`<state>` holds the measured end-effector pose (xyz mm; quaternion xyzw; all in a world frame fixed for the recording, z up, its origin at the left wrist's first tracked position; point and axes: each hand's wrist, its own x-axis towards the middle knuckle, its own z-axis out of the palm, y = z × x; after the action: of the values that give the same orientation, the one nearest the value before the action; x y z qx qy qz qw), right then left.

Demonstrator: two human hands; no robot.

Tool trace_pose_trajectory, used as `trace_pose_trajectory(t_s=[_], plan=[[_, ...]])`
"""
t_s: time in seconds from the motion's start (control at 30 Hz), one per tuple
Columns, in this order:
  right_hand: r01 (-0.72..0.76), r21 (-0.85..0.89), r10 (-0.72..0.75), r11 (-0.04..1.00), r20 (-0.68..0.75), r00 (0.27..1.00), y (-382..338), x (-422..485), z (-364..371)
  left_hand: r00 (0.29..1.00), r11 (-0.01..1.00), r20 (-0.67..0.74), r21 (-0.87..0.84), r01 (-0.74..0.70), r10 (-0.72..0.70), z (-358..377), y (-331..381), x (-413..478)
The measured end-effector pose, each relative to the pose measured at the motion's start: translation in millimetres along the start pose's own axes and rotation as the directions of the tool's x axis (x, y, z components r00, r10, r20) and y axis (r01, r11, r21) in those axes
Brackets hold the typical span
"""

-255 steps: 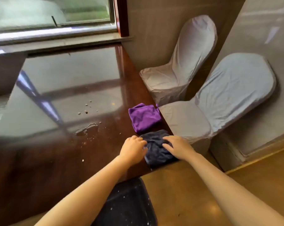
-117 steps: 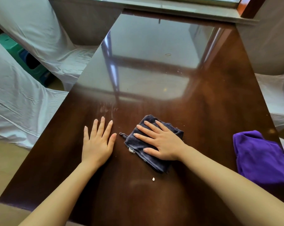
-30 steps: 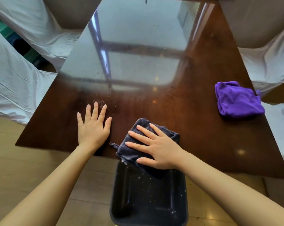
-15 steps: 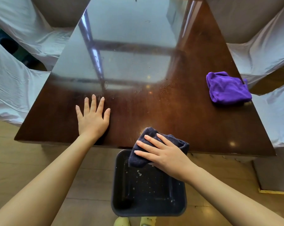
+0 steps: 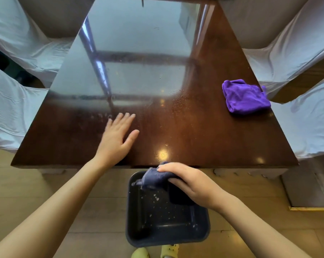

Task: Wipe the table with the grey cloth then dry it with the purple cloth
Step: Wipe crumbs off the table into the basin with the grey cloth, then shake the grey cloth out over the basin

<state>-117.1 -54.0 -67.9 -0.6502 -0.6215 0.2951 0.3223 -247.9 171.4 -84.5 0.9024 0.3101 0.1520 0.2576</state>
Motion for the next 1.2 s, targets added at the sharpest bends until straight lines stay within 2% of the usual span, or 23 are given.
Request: trace_pose_trajectory(t_s=[0.07, 0.13, 0.2, 0.27, 0.33, 0.4, 0.57, 0.67, 0.77, 0.9, 1.03, 1.2], plan=[[-0.027, 0.088, 0.033, 0.996, -0.075, 0.997, -1.0, 4.0, -10.1, 0.977, 0.947, 0.153, -0.307, -0.093, 0.146, -14.4, 35.0, -8.3], [-0.07, 0.128, 0.088, 0.989, -0.136, 0.987, -3.2, 8.1, -23.2, 0.899, 0.873, 0.337, -0.48, -0.093, 0.281, -28.0, 67.2, -16.6], [-0.12, 0.176, 0.148, 0.977, -0.157, 0.976, -6.9, 10.8, -37.2, 0.843, 0.885, 0.403, -0.435, -0.166, 0.356, -34.9, 87.8, -19.7], [-0.173, 0.256, 0.218, 0.951, -0.158, 0.963, -11.7, 10.8, -49.8, 0.873, 0.904, 0.324, -0.346, -0.249, 0.365, -38.1, 102.9, -17.9], [-0.205, 0.31, 0.264, 0.928, -0.163, 0.95, -15.4, 8.0, -59.6, 0.929, 0.91, 0.218, -0.359, -0.209, 0.299, -43.1, 115.3, -15.8], [-0.236, 0.305, 0.292, 0.923, -0.152, 0.944, -16.8, 2.3, -67.3, 0.951, 0.908, 0.191, -0.39, -0.152, 0.242, -46.5, 125.9, -15.0], [-0.322, 0.271, 0.349, 0.907, -0.055, 0.936, -15.1, -23.1, -73.5, 0.951, 0.895, 0.193, -0.424, -0.139, 0.24, -47.1, 151.8, -24.1], [-0.402, 0.191, 0.416, 0.895, -0.037, 0.909, -13.4, -36.3, -68.3, 0.957, 0.874, 0.162, -0.466, -0.141, 0.241, -48.6, 163.3, -27.8], [-0.411, 0.237, 0.429, 0.881, -0.027, 0.903, -19.6, -41.1, -57.2, 0.96, 0.863, 0.151, -0.486, -0.135, 0.236, -52.6, 169.5, -29.3], [-0.405, 0.147, 0.428, 0.903, -0.203, 0.881, -25.4, -44.3, -41.8, 0.967, 0.884, 0.147, -0.452, -0.121, 0.207, -56.7, 168.0, -37.1], [-0.41, 0.099, 0.418, 0.907, -0.343, 0.841, -22.3, -49.3, -55.0, 0.971, 0.952, 0.168, -0.285, -0.116, 0.168, -59.4, 145.1, -41.4], [-0.433, -0.085, 0.387, 0.897, -0.323, 0.864, -17.5, -49.7, -43.3, 0.959, 0.986, 0.25, -0.126, -0.107, 0.136, -43.2, 114.8, -62.9]])
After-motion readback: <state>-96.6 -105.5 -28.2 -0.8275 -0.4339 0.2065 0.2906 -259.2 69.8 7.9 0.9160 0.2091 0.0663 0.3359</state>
